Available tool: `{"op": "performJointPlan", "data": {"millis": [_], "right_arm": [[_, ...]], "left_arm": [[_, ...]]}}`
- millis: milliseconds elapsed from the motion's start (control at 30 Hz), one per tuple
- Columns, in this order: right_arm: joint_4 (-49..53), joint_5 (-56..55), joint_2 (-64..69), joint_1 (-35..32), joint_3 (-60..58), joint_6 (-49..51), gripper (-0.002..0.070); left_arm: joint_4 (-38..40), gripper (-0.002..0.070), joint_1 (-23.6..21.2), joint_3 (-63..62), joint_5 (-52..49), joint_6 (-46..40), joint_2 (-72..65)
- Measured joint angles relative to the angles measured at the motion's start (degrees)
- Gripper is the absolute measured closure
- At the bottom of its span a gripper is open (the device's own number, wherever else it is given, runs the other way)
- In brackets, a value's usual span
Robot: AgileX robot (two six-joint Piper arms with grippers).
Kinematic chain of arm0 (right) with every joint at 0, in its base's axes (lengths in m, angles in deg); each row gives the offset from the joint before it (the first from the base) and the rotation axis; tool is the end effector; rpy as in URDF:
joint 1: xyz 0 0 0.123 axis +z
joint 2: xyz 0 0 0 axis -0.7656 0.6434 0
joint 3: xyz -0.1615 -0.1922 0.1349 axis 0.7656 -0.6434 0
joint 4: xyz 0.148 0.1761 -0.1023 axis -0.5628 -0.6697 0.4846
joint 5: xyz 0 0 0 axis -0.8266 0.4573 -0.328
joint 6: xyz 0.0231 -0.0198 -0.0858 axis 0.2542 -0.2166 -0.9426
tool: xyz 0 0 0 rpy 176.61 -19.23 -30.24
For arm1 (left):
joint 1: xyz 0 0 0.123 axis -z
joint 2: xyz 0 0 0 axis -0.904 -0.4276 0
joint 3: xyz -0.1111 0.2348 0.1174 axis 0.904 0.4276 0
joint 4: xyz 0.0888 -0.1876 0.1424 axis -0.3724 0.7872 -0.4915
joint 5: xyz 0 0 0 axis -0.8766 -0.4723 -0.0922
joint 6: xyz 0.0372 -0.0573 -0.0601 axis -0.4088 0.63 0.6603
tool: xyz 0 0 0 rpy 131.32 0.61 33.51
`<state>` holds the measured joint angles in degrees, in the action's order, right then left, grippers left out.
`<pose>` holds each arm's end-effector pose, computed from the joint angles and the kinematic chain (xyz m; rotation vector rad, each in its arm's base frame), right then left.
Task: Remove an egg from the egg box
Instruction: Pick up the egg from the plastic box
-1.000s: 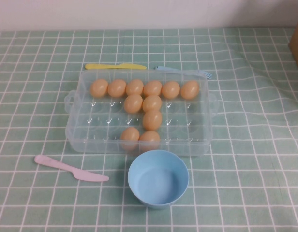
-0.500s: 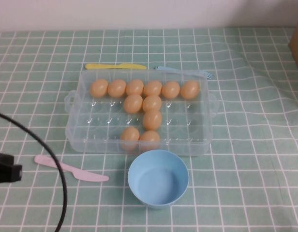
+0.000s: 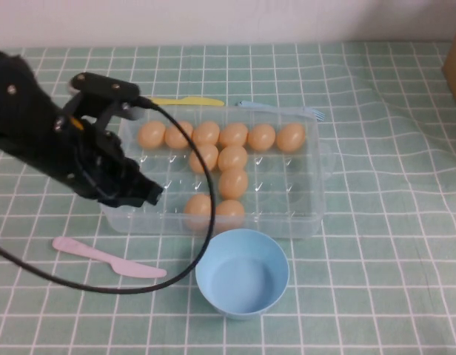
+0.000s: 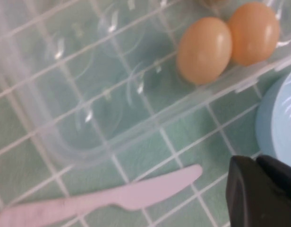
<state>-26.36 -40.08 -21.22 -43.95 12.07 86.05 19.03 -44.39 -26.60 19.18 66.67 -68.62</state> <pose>0.0513 0.0081 0.1697 -0.0985 1.8928 0.1144 0.2793 -0.1204 0.2942 0.6980 2.5991 -0.3080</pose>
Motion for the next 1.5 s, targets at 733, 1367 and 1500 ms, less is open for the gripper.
{"op": "performJointPlan", "data": {"millis": [733,1367,1500], "right_arm": [[0.0,0.0,0.0,0.0,0.0,0.0,0.0694],[0.0,0.0,0.0,0.0,0.0,0.0,0.0694],[0.0,0.0,0.0,0.0,0.0,0.0,0.0694]], "left_arm": [[-9.75,0.0678,9.95,-31.42,-17.39,5.17,-25.0],[-15.94,0.0227,10.05,-34.18,-14.38,5.81,-32.46],[-15.89,0.0226,10.05,-34.28,-13.79,5.81,-33.69]]}}
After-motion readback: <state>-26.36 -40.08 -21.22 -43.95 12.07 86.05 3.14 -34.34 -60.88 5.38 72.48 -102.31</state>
